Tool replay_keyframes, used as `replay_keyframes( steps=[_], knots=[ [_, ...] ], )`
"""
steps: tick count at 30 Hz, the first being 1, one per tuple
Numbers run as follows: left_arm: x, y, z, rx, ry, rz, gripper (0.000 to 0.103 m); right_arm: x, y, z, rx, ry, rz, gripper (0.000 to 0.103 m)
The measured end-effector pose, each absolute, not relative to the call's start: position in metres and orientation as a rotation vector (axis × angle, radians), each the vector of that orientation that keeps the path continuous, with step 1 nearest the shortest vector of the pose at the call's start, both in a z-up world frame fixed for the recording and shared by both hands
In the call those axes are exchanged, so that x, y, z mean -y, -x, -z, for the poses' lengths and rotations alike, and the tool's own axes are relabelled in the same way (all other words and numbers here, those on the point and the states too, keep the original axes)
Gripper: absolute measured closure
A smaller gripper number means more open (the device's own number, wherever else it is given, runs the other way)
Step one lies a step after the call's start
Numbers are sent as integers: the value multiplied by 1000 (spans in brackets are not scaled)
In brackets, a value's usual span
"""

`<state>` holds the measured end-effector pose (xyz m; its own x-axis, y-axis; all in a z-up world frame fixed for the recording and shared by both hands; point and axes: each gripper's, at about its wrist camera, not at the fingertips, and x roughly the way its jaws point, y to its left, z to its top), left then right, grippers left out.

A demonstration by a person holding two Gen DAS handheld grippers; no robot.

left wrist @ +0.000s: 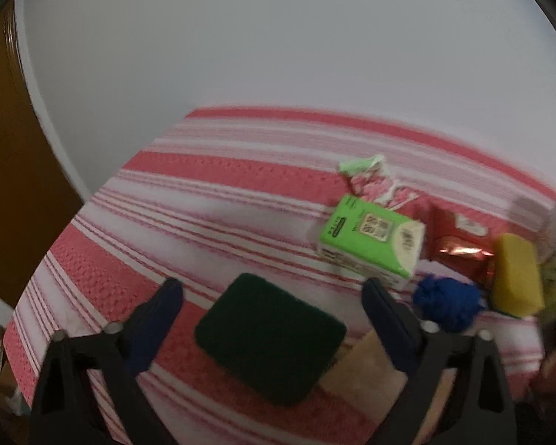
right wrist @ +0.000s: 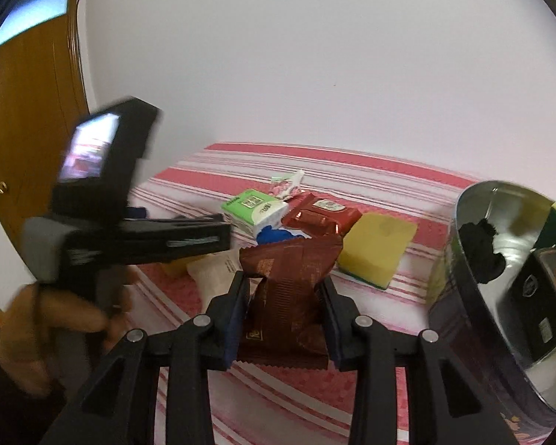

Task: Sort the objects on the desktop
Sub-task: 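Grasp the brown snack packet with the right gripper while the left gripper grasps the green-backed sponge, then carry the packet and sponge over the tin and open both grippers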

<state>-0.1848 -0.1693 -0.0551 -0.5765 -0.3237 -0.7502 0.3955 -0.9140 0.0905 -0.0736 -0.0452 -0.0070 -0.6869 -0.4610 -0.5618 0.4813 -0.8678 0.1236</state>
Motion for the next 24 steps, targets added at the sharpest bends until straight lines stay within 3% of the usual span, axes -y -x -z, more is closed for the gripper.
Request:
replay_keyframes(
  steps=[4,6,9,13,18,24],
  knots=[
    [179,192,69,-149,-1199,2405,18,47,73,8,-18,-828,2479,64],
    [185,188,67,-183,-1180,2411,30,45,72,7,-10,-828,2476,64],
    [195,178,65,-248,-1164,2463,34,45,70,8,-1,-838,2475,64],
    [198,154,51,-334,-1013,2581,35,41,70,7,29,-818,2489,64],
    [172,109,22,-177,-667,2724,35,35,62,2,43,-737,2522,64],
    [146,99,21,-140,-641,2787,35,23,44,-8,80,-598,2613,63]
  ],
)
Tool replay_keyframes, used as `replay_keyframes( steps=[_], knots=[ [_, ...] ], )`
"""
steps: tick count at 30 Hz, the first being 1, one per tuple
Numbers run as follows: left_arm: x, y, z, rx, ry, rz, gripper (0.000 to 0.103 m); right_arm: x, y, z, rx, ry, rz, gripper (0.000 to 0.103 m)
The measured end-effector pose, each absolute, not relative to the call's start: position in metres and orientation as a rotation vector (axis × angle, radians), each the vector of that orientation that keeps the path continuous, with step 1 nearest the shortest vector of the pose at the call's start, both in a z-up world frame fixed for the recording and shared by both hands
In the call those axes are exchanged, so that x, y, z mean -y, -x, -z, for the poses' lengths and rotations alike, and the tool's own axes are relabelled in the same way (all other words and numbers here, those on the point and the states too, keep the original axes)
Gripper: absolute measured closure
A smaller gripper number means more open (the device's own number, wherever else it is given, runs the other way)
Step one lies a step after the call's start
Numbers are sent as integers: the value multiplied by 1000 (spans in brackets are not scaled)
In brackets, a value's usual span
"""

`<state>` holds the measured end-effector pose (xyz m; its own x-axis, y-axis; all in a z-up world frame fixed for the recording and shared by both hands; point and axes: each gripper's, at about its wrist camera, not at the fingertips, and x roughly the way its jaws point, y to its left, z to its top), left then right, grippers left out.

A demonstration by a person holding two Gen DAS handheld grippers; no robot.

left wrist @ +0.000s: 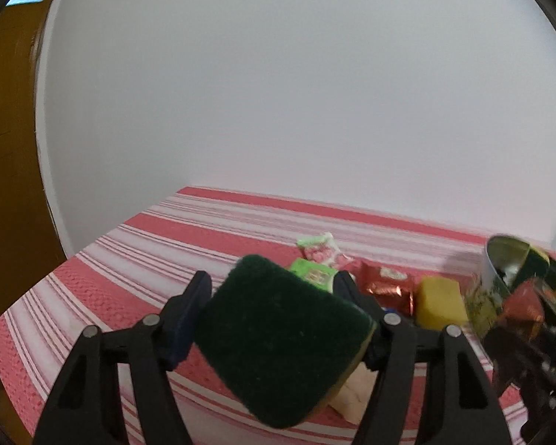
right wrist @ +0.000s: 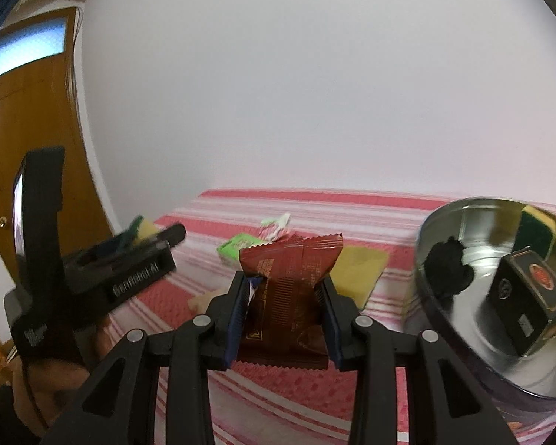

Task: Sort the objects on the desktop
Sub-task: 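Carry the packet and sponge over the tin and open both grippers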

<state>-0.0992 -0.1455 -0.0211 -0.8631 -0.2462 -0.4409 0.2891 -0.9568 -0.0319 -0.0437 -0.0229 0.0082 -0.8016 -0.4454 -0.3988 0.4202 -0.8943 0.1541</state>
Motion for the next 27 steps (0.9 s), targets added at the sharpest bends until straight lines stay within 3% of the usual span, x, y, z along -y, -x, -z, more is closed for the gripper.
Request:
replay_keyframes(
  steps=[27],
  knots=[
    [101,104,14,-112,-762,2828,35,-13,36,-9,169,-675,2641,63]
  ],
)
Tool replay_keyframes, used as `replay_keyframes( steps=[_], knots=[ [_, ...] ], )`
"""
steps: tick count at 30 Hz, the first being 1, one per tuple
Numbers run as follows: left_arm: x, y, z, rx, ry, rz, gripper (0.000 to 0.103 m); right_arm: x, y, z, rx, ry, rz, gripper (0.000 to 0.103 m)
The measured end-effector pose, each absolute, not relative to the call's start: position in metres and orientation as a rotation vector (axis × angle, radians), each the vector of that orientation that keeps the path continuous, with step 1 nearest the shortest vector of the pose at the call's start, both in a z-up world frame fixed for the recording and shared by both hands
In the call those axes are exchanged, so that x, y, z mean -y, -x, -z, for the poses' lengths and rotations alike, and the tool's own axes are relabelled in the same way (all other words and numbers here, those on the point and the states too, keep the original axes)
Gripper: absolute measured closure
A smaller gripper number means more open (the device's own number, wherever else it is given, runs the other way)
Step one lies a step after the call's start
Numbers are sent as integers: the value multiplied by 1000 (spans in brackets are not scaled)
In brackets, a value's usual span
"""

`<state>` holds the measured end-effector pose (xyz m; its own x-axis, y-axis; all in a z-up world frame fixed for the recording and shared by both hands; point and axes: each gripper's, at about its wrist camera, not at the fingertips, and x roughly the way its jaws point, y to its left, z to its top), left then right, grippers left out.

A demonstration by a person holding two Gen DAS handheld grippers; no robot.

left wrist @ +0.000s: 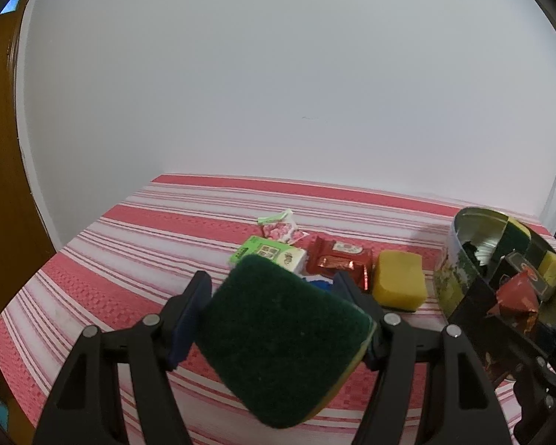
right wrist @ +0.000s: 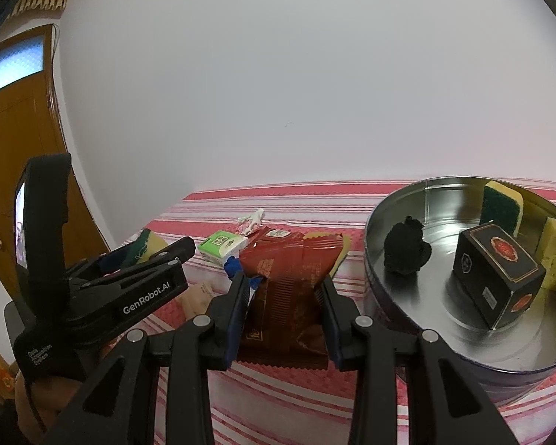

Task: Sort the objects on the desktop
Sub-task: 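Carry the packet and sponge over the tin and open both grippers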

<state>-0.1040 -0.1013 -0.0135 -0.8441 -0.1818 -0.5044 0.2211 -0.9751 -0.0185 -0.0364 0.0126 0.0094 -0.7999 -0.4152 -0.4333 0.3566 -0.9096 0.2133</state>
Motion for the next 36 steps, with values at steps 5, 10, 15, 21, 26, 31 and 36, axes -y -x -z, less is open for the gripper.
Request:
replay_keyframes(
  steps=[5,10,15,21,26,31,36],
  knots=[
    [92,102,10,-111,-760,2847,35,-21,33,-13,183,-666,2657,63],
    [79,101,8,-102,-766,2873,35,-31,32,-16,191,-659,2674,63],
    [71,102,7,-90,-773,2897,35,-40,30,-18,200,-652,2686,63],
    [62,102,5,-63,-770,2915,35,-52,29,-23,216,-633,2711,63],
    [52,102,3,-51,-771,2931,35,-65,29,-26,233,-618,2743,63],
    [37,101,-4,-34,-757,2970,35,-81,28,-32,252,-595,2778,63],
    [20,100,-10,-34,-767,3035,35,-100,29,-35,278,-583,2816,63]
  ],
)
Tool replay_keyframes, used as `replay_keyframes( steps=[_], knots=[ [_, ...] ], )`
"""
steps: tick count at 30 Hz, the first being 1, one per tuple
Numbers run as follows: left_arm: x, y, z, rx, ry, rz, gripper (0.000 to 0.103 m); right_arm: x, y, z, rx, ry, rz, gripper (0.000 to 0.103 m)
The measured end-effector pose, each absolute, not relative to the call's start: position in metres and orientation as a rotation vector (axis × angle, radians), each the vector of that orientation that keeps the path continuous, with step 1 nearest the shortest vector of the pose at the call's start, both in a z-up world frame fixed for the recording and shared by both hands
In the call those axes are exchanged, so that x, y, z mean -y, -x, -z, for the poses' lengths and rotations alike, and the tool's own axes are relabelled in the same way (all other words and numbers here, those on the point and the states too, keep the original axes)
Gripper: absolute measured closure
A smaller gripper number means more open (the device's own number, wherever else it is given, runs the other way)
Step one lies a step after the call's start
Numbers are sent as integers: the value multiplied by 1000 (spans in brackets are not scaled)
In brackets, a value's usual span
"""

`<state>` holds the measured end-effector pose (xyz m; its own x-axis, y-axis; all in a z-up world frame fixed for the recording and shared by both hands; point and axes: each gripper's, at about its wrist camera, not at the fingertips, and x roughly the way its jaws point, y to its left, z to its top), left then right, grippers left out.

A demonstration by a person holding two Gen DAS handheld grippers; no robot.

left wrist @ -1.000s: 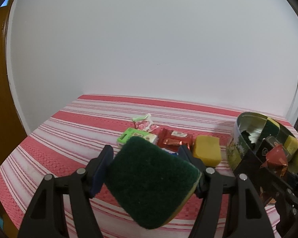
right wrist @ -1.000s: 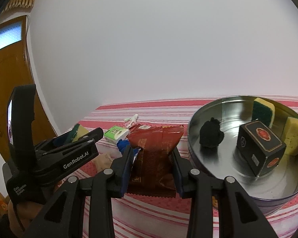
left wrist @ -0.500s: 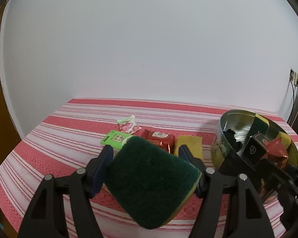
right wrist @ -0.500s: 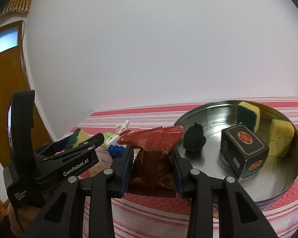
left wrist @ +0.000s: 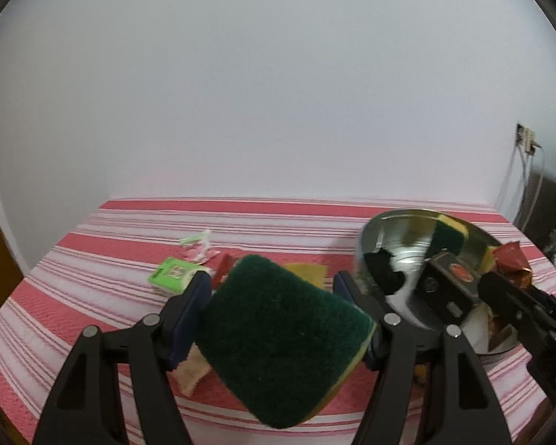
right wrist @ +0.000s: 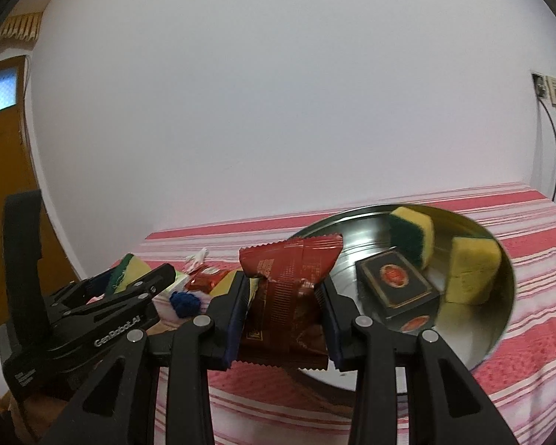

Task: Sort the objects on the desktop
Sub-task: 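Carry the packet and sponge over the tin and open both grippers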

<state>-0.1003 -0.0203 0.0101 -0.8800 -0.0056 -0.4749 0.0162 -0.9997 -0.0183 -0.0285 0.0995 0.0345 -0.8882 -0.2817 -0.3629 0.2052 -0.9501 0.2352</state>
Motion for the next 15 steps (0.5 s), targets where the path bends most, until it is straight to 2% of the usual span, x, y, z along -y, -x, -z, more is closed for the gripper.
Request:
replay_keyframes(
  steps=[15],
  knots=[
    [-42,103,-13,14,-843,3218,35,-183,17,-40,354,-571,3016,64]
  ],
)
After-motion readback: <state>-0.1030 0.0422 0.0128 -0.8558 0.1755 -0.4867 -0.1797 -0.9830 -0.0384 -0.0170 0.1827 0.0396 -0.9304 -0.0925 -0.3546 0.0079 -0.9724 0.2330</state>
